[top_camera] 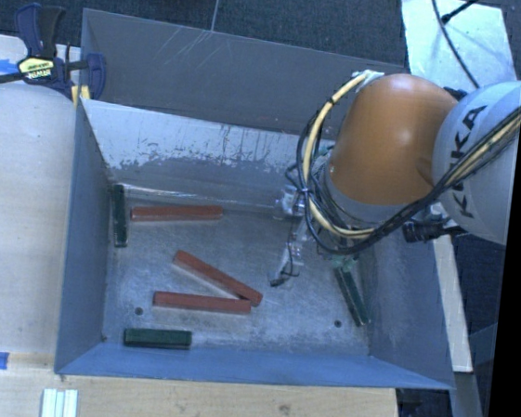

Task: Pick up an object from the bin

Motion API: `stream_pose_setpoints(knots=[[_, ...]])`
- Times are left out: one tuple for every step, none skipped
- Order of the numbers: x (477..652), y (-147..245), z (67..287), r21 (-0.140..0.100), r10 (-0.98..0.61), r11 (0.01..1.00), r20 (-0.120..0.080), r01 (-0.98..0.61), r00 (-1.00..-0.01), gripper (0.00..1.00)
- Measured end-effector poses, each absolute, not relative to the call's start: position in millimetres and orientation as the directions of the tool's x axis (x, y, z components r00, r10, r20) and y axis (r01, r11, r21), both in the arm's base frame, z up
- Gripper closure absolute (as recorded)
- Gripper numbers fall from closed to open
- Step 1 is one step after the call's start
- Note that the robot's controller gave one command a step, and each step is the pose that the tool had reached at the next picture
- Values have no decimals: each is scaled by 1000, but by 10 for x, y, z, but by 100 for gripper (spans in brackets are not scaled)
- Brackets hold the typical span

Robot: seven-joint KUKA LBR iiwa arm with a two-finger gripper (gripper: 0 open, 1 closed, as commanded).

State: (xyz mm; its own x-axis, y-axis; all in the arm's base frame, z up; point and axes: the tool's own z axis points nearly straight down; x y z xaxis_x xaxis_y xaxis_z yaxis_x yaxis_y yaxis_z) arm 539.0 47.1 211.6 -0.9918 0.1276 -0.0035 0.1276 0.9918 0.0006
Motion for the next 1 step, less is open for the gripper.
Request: stream_pose_setpoints(knots=[[5290,1127,1153,1,-96,995,3,-96,-995,0]])
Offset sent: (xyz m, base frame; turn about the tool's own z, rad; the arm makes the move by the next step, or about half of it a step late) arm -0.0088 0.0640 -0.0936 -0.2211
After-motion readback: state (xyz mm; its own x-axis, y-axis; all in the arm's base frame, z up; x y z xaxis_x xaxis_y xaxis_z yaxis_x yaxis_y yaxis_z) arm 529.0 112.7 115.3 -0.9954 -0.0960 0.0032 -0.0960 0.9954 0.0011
